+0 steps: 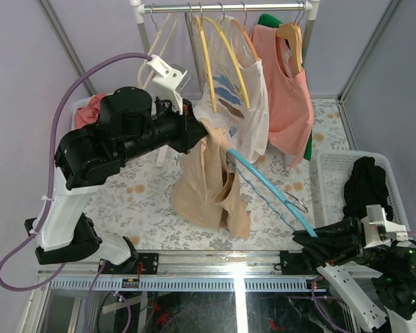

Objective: Place the t-shirt on the hanger

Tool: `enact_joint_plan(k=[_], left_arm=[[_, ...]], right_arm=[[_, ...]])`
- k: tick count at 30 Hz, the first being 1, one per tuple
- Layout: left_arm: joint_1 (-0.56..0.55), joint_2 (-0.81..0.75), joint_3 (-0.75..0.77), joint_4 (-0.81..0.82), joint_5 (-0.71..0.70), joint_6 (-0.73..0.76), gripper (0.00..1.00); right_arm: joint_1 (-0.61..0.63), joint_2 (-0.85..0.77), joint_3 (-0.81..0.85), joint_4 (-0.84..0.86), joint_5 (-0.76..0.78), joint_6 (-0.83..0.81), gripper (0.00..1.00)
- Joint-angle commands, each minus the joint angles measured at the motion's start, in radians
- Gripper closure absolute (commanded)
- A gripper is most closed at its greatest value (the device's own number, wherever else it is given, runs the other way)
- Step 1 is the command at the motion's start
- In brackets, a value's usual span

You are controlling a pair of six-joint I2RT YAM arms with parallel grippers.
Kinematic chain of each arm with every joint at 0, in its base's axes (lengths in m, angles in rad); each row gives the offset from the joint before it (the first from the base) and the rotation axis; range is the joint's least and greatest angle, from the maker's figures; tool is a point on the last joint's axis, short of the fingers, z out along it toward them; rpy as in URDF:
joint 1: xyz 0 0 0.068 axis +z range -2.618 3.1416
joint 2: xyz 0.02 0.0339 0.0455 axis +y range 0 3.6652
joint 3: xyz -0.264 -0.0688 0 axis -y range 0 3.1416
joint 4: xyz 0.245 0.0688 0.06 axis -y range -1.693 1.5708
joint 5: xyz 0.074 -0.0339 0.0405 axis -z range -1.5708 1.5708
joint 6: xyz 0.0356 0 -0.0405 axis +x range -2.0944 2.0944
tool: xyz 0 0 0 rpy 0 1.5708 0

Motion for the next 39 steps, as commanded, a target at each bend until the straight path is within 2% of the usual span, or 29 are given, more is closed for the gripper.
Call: enact_joint_plan(k=[1,4,7,13,22,28,31,34,39], left_arm=[[-0.007,-0.033,-0.006,0.080,-0.027,0.021,0.88],[-0.007,-0.055,-0.032,0.092,-0.115,0.001,0.82],[-0.007,-0.072,-0.056,0.093,-0.234,-0.028,0.80],[-0.008,-0.061,-0.070,0.095,-0.287,-0.055,0.68],[-0.057,-0.098,-0.162,0.130,-0.350,-0.104,0.68],[-0.139,-0.106,-0.241,0.189,-0.350,-0.166,0.68],[-0.221,-0.102,-0.270,0.242,-0.391,-0.185,0.68],[-0.319,-0.074,-0.276,0.276,-0.499,-0.185,0.67],[-0.413,-0.038,-0.308,0.360,-0.687,-0.141,0.59]], right_arm=[[0.005,-0.010,0.083,0.161,-0.009,-0.023,1.00],[0.005,-0.008,0.082,0.164,0.000,-0.032,1.00],[0.005,-0.005,0.085,0.147,0.022,-0.048,1.00],[0.005,-0.005,0.086,0.140,0.056,-0.051,1.00],[0.005,0.004,0.037,0.151,0.133,-0.048,1.00],[0.005,0.024,0.010,0.194,0.156,-0.031,1.00],[0.005,0.034,0.005,0.204,0.160,-0.028,1.00],[0.005,0.040,0.004,0.210,0.159,-0.024,1.00],[0.005,0.044,0.013,0.205,0.155,-0.024,1.00]])
